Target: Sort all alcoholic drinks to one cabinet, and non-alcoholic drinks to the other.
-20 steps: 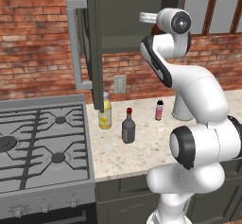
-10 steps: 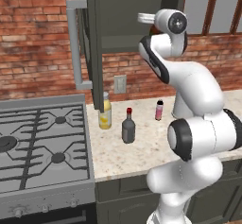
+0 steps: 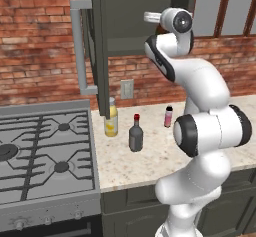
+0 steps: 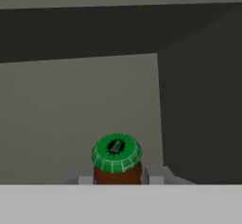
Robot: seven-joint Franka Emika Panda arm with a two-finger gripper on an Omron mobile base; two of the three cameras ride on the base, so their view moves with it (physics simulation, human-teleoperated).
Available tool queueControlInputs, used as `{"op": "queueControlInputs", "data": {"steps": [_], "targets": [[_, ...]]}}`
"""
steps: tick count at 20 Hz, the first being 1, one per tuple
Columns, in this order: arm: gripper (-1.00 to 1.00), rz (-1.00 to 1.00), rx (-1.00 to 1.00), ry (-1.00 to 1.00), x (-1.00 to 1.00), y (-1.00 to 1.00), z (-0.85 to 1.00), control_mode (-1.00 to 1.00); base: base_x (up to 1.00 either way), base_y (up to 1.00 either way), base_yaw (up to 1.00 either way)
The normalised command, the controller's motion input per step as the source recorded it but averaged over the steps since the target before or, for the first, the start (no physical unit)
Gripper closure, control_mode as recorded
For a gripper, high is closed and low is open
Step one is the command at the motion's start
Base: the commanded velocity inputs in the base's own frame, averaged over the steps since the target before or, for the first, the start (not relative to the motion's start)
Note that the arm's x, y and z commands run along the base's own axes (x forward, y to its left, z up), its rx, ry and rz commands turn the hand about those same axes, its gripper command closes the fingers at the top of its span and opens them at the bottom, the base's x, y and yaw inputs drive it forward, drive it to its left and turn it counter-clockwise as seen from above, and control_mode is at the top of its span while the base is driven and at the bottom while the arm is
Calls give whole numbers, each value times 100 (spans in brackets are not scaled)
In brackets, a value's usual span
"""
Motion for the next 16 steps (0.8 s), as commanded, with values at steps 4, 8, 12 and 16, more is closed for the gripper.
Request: {"op": "queueControlInputs", "data": {"steps": [4,8,12,16], "targets": [[100,-1,0,0,34,0,0,-100,0,0,0],[100,-1,0,0,33,0,-1,-100,0,0,0],[100,-2,0,0,25,0,-11,-100,0,0,0],[100,-1,0,0,17,0,-14,-100,0,0,0]]}}
